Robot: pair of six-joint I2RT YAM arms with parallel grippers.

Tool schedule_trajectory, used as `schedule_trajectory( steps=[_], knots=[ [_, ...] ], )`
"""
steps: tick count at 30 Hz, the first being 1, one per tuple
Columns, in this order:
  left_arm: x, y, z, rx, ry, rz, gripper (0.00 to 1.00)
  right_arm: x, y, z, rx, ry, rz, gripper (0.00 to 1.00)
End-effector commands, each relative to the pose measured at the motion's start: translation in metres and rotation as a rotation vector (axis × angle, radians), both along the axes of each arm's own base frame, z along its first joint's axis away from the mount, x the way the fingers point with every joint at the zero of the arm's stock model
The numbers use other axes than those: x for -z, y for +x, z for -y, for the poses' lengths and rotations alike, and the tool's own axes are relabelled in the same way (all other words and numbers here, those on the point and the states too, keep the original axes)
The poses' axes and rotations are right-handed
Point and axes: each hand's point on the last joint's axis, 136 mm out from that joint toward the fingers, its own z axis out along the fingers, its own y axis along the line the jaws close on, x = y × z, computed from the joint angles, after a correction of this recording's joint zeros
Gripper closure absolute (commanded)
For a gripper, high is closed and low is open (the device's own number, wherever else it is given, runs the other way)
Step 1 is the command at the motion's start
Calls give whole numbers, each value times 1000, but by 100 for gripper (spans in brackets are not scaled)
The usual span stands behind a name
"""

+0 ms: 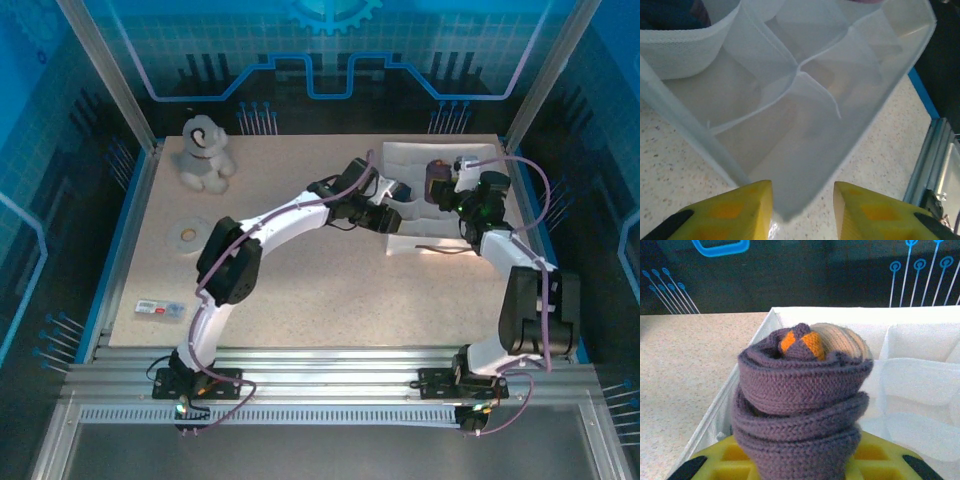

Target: Roll the socks

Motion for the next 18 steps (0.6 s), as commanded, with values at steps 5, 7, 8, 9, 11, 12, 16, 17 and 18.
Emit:
schedule_trajectory(
  steps=[5, 7, 8, 9, 11, 12, 16, 17, 18],
  knots=[
    [27, 21, -8, -60, 141, -7, 64, -14, 38, 10, -2, -43, 108, 100],
    [33, 22, -12, -67, 167, -6, 64, -7, 41, 8, -11, -40, 95, 100],
    [37, 22, -15, -71, 180, -9, 64, -4, 42, 7, -14, -39, 89, 100],
    [39, 22, -16, -75, 189, -9, 64, -1, 42, 6, -17, -38, 84, 100],
    [44, 23, -23, -90, 208, -19, 65, 3, 41, 2, -23, -38, 73, 100],
    [46, 24, -26, -100, 212, -24, 65, 4, 39, 0, -28, -42, 67, 100],
    [48, 26, -34, -120, 221, -33, 65, 14, 28, -10, -36, -80, 22, 100],
    [47, 26, -35, -122, 221, -32, 65, 17, 24, -11, -29, -82, 11, 100],
    [46, 25, -35, -121, 221, -31, 65, 18, 21, -12, -26, -80, 0, 100]
  ],
)
